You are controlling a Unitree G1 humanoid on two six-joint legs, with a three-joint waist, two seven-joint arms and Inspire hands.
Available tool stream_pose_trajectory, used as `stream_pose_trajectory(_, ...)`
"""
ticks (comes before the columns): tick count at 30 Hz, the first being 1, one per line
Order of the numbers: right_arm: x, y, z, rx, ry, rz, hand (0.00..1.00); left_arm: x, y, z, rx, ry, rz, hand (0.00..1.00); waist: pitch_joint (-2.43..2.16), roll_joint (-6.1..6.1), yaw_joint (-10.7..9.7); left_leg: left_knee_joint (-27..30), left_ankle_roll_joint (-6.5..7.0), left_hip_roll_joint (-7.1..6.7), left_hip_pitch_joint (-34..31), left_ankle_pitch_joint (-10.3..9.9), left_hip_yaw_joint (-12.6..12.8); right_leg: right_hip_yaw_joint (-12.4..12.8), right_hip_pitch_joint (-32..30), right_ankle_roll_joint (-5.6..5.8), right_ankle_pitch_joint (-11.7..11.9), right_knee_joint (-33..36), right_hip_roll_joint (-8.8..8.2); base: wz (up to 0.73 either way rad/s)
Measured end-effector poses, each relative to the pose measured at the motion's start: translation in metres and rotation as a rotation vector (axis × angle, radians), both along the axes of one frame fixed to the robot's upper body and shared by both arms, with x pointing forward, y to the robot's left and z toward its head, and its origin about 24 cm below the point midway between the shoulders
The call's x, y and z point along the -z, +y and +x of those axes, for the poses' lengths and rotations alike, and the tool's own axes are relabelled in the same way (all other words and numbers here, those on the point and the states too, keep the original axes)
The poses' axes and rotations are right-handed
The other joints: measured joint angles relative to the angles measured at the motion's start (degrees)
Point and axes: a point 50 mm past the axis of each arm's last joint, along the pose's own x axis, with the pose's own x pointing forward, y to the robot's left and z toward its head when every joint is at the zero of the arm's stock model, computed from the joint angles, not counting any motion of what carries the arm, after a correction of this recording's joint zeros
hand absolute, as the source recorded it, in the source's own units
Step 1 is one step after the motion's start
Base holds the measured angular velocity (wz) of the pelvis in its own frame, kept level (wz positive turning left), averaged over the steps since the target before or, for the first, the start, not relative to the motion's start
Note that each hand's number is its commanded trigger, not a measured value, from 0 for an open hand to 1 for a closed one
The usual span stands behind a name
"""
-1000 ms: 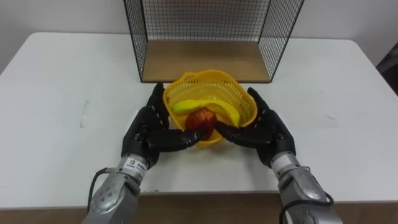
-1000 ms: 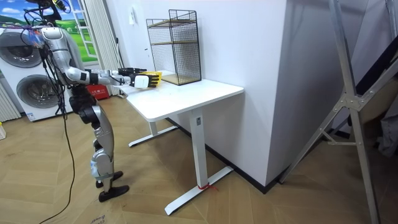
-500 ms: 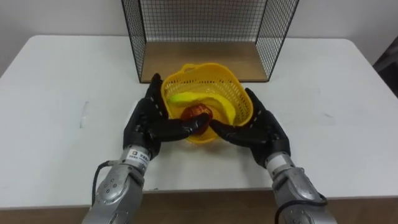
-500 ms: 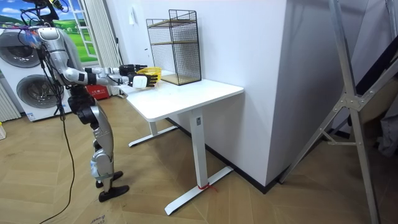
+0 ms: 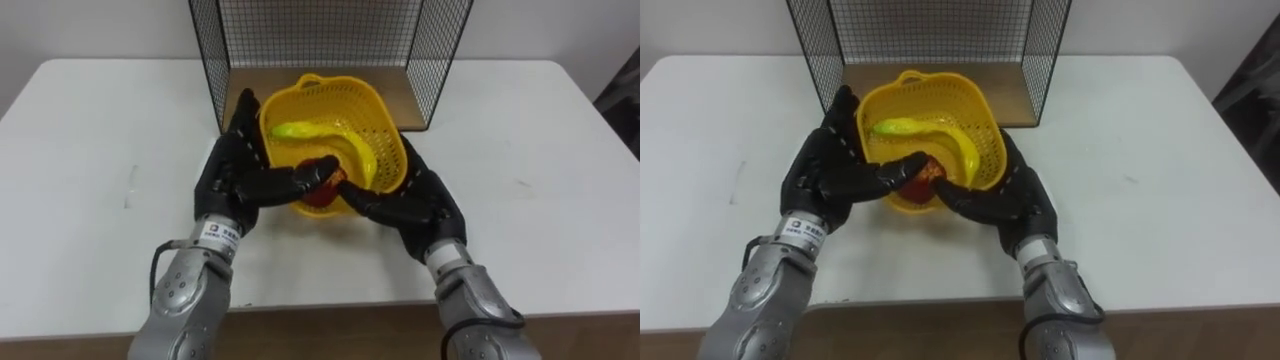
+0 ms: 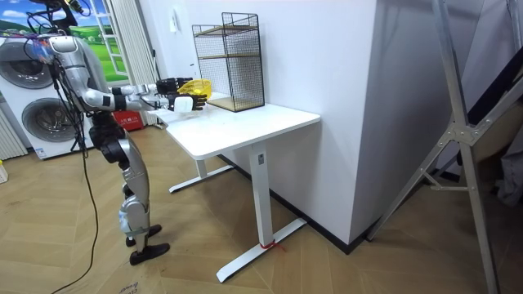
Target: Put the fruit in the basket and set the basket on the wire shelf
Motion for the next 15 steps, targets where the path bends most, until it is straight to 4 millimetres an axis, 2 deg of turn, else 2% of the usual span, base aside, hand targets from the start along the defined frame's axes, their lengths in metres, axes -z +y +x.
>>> stream_pose_trajectory(5, -0.006, 0.004, 0.003, 0.029, -0.022, 0.074, 0.0, -0.005, -0.003, 0.0, -0.02, -0.016, -0.041, 0.0, 0.02, -0.03, -0.1, 0.0, 0.0, 0.01, 0.2, 0.0, 0.0, 0.0, 0.2, 0.0, 0.0, 0.1, -0.02, 0.0)
stream_pose_trajectory(15, -0.014, 0.006, 0.006, 0.049, -0.043, 0.089, 0.0, -0.005, -0.005, 0.0, -0.033, -0.002, -0.088, 0.0, 0.2, -0.43, 0.1, 0.0, -0.01, 0.01, 0.1, 0.0, -0.1, -0.2, 0.0, 0.01, 0.0, 0.2, -0.03, 0.0)
